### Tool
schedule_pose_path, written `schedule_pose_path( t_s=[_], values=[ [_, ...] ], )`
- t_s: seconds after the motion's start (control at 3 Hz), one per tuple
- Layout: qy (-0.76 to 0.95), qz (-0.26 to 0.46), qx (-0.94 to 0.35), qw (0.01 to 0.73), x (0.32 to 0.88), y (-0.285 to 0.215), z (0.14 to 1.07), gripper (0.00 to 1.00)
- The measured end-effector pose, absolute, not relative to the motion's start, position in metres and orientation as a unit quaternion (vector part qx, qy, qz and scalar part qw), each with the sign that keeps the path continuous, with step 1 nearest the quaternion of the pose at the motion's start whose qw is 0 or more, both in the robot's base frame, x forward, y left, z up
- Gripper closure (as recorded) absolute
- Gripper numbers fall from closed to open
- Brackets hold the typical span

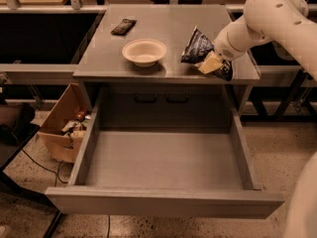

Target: Pick blue chip bag from top drawer and place on counter

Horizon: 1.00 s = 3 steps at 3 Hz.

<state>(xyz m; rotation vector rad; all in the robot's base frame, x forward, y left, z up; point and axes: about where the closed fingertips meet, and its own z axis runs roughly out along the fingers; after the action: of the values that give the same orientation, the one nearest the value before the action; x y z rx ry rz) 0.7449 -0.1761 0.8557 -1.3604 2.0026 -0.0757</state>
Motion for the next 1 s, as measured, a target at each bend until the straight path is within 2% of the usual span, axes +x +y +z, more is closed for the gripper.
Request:
schedule_pose_path(
  t_s=[0.33, 0.67, 1.0],
  values=[
    [0.774, -0.029, -0.526, 0.352, 0.745, -0.176, 0.856, 0.00],
    [0.765, -0.013, -0.523, 0.375, 0.744, -0.176, 0.873, 0.00],
    [0.748, -0.005, -0.516, 0.417, 0.725, -0.181, 0.933, 0.00]
  ],
)
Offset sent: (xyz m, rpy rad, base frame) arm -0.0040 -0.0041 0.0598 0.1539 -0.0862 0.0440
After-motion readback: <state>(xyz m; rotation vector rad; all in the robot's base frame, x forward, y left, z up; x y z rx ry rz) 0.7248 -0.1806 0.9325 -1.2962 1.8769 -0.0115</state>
